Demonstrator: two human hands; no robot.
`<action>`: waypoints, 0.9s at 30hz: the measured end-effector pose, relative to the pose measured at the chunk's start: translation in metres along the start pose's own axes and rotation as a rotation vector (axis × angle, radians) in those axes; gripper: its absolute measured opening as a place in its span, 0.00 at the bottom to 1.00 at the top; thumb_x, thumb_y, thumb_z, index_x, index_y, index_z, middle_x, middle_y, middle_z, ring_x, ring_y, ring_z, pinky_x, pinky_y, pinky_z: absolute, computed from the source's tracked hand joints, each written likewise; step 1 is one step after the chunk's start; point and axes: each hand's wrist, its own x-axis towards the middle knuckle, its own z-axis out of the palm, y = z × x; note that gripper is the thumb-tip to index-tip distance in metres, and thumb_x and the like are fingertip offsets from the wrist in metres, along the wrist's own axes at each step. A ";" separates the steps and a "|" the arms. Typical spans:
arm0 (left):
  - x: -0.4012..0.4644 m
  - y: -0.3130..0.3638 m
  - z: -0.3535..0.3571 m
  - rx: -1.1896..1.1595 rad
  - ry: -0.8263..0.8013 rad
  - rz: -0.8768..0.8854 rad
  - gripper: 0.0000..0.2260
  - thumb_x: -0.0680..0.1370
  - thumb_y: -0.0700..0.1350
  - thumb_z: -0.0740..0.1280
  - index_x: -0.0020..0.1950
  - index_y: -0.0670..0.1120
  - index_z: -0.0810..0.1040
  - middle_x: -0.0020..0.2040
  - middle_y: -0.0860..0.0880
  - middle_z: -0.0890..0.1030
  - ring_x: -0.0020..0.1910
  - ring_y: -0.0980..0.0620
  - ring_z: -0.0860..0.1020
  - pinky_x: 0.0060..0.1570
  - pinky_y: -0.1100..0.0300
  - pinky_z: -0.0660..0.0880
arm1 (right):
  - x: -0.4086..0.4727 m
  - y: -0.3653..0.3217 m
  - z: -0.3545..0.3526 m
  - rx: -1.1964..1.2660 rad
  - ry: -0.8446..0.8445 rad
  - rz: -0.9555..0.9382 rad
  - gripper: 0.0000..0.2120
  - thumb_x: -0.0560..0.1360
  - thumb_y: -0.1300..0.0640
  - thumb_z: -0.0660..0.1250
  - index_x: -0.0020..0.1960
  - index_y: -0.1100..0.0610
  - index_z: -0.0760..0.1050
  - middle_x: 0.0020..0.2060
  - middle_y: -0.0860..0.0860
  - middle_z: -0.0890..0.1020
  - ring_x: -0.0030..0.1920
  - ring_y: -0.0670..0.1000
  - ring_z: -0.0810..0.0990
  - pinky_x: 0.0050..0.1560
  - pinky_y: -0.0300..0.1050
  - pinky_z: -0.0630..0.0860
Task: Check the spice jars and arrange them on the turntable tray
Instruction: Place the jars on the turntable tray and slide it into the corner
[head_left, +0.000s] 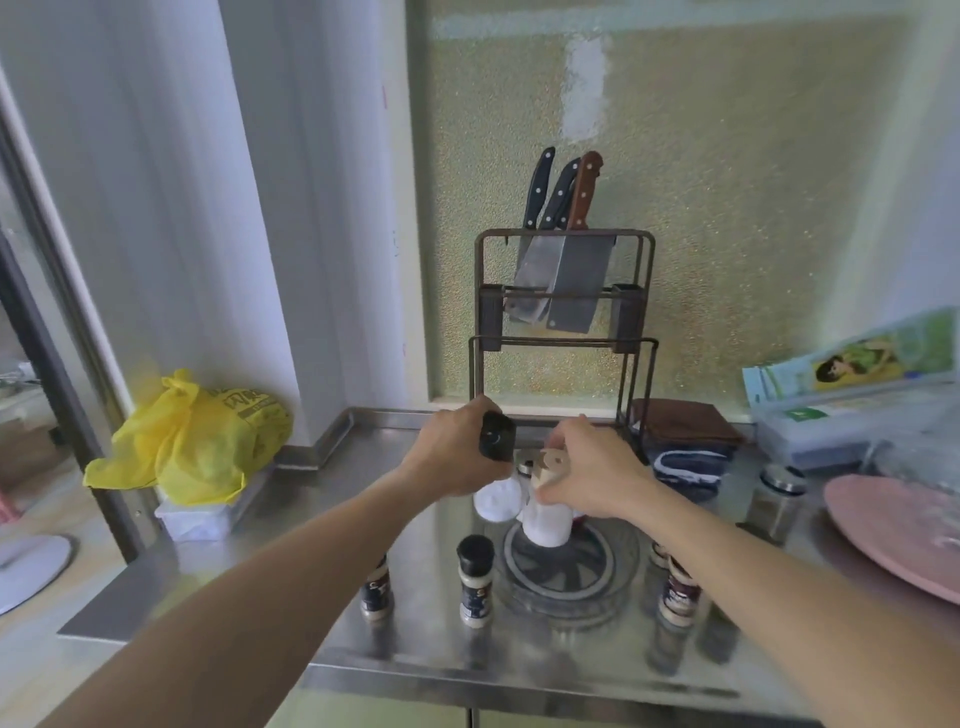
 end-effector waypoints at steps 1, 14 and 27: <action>0.001 0.003 0.005 -0.004 -0.007 -0.005 0.25 0.71 0.50 0.77 0.65 0.51 0.73 0.54 0.48 0.83 0.51 0.47 0.79 0.45 0.59 0.72 | -0.004 0.005 0.003 0.004 -0.005 0.015 0.30 0.68 0.50 0.78 0.66 0.55 0.71 0.56 0.51 0.79 0.53 0.52 0.77 0.49 0.46 0.77; 0.022 0.001 0.046 -0.020 -0.125 -0.065 0.27 0.70 0.47 0.79 0.67 0.50 0.74 0.58 0.46 0.83 0.58 0.44 0.79 0.55 0.55 0.75 | -0.019 0.020 0.069 0.224 0.099 -0.042 0.18 0.69 0.55 0.75 0.56 0.48 0.74 0.51 0.45 0.79 0.50 0.48 0.79 0.44 0.41 0.76; 0.029 -0.005 0.044 0.090 -0.336 -0.044 0.38 0.73 0.35 0.75 0.79 0.50 0.64 0.68 0.43 0.79 0.68 0.40 0.76 0.64 0.51 0.74 | -0.020 0.028 0.105 0.333 0.174 -0.089 0.19 0.70 0.55 0.77 0.52 0.46 0.69 0.51 0.43 0.81 0.49 0.47 0.82 0.51 0.51 0.81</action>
